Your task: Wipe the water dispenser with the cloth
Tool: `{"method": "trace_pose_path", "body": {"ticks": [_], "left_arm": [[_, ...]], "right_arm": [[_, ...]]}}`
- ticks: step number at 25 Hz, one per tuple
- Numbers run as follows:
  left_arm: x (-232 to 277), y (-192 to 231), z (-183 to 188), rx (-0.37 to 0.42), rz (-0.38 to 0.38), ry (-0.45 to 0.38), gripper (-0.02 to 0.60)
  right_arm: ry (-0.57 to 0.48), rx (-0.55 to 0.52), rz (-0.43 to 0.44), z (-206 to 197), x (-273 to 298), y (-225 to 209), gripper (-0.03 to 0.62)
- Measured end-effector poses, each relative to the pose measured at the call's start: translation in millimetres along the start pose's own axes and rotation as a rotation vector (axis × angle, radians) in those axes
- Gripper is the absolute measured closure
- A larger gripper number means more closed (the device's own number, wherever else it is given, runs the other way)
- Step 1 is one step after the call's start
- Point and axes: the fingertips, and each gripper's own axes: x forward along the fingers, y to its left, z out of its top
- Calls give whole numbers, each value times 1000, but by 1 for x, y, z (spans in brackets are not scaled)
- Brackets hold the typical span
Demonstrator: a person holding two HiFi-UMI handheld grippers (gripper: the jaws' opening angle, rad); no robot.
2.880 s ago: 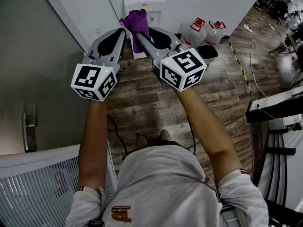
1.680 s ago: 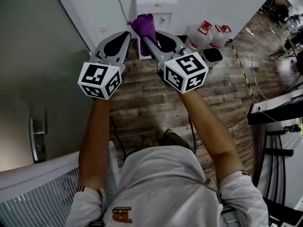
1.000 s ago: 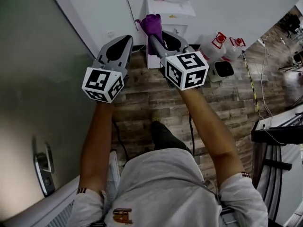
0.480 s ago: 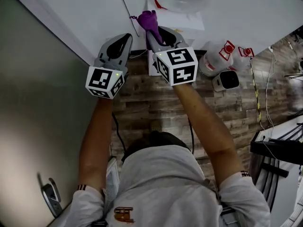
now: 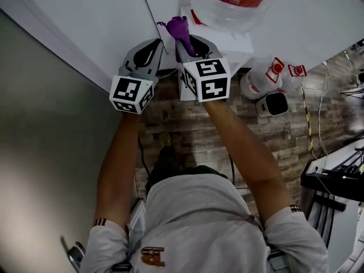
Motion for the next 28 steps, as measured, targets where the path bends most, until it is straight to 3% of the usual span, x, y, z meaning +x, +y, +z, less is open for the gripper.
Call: {"method": "trace_pose_path", "body": {"ticks": [13,22,28], "left_arm": [[51,99,-45,-43,-118,12,583],[88,127,-86,-84,-191,47,583],[125,146,-102,-107,-215,63,583]], "right_arm": [[216,119,-238,-17,139,-41,497],[387,247,-408,-52,187,-84,497],[434,314,-455,-68,210,-102,496]]}}
